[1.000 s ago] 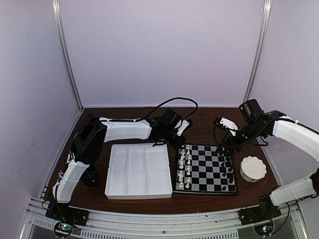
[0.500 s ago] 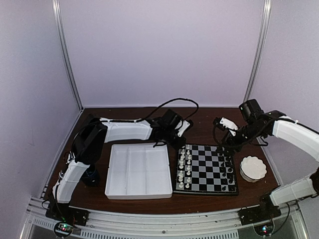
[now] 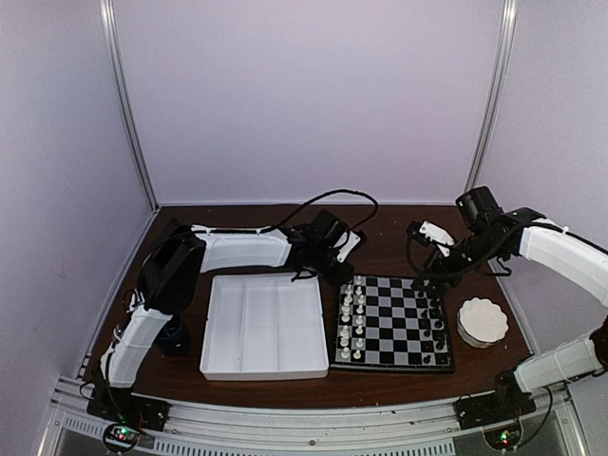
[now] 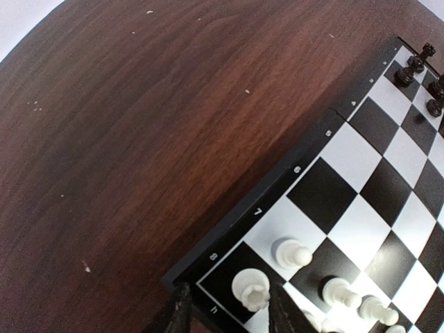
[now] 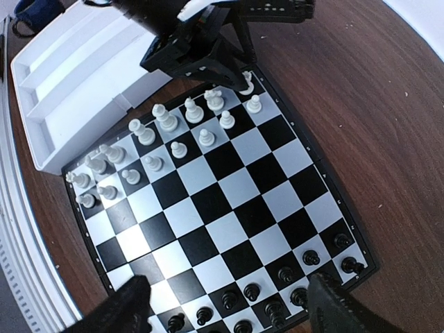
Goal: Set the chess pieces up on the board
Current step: Place the rook at a1, then reset both arms
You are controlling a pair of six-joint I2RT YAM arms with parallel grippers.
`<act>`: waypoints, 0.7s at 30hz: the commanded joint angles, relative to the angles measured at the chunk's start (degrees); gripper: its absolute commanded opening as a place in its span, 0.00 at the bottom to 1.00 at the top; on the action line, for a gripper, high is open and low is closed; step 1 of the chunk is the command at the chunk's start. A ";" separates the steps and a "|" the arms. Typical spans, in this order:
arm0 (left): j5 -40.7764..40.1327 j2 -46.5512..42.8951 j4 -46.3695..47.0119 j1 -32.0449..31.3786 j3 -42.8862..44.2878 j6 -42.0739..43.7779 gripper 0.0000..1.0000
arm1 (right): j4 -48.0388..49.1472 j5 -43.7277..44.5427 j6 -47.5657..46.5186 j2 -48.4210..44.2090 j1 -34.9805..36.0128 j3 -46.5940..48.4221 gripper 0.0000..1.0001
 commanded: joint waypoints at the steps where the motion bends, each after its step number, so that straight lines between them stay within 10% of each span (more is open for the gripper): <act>1: -3.80 -7.33 -3.06 0.36 5.43 2.61 0.41 | -0.94 1.48 1.93 0.45 -1.81 6.46 0.98; 10: -4.36 -17.58 -21.18 3.01 11.69 2.20 0.43 | -2.59 14.38 13.52 0.77 -8.71 21.98 0.99; 21: -12.84 -39.78 -21.31 5.64 -12.05 -2.39 0.43 | 2.00 22.09 16.99 -9.56 -9.12 17.80 0.99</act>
